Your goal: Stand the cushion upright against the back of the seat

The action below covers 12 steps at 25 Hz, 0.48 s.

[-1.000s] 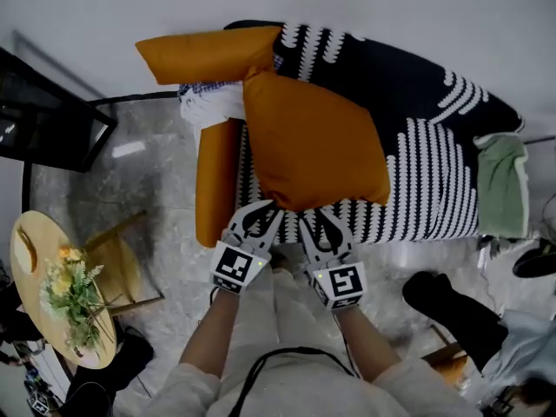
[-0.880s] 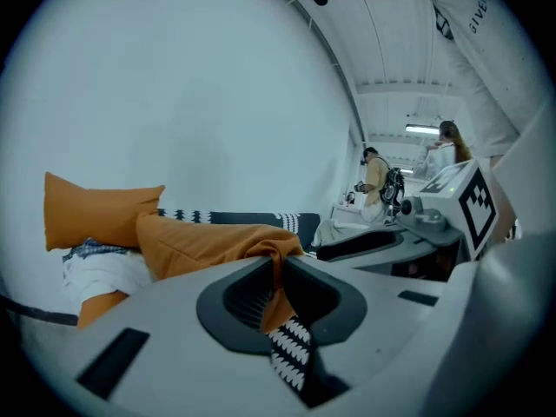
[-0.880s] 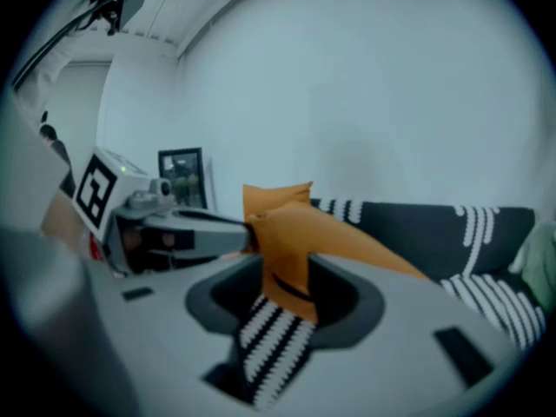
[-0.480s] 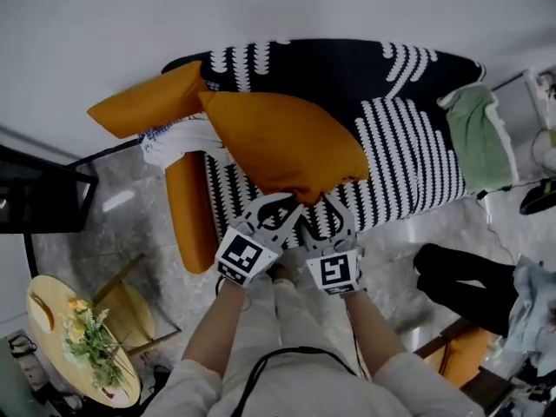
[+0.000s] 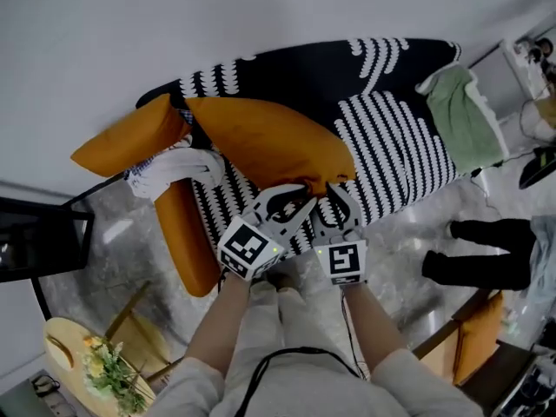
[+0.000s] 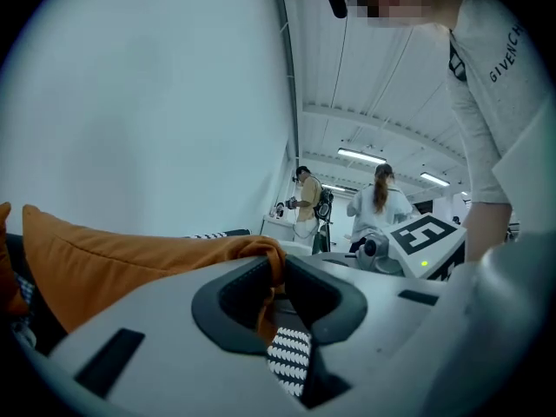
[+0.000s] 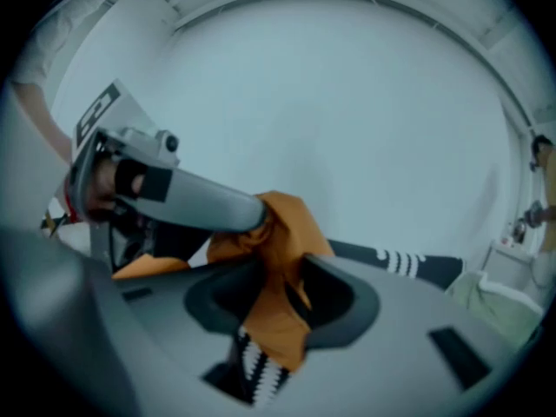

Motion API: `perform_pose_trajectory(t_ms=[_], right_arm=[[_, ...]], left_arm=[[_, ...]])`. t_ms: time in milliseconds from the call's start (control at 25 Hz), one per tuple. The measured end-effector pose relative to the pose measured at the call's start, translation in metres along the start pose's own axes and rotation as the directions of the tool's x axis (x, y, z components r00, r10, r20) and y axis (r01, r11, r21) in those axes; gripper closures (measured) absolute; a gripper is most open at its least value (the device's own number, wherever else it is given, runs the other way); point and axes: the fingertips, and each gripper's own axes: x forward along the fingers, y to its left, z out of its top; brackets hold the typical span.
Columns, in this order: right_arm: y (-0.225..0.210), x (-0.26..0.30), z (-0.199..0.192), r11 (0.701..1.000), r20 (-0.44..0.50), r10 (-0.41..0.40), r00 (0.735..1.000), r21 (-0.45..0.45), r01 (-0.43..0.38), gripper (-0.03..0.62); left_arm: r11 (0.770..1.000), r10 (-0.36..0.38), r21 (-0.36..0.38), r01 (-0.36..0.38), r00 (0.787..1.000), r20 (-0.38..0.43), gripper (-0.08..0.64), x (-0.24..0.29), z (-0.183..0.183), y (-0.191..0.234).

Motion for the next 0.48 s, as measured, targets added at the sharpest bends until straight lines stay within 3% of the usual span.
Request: perform_pose_trajectory(t_ms=[160, 240, 360, 480], right_arm=[[-0.025, 0.007, 0.005, 0.995, -0.022, -0.065, 0.998, 0.080, 0.066, 0.453], [-0.038, 0.007, 0.003, 0.988, -0.041, -0.102, 0.994, 0.110, 0.106, 0.457], [-0.063, 0.003, -0.004, 0.968, -0.069, -0.169, 0.983, 0.175, 0.179, 0.463], [-0.091, -0.001, -0.009, 0.948, -0.086, -0.221, 0.971, 0.214, 0.235, 0.465]], left_arm=[[0.995, 0.000, 0.104, -0.002, 1.000, 0.014, 0.485, 0.006, 0.022, -0.002], [0.992, 0.009, 0.122, -0.014, 0.999, 0.040, 0.484, 0.002, 0.031, 0.002], [0.993, 0.110, 0.029, -0.114, 0.987, 0.115, 0.485, -0.017, 0.043, 0.030], [0.973, 0.232, -0.020, -0.232, 0.967, 0.105, 0.484, -0.041, 0.033, 0.073]])
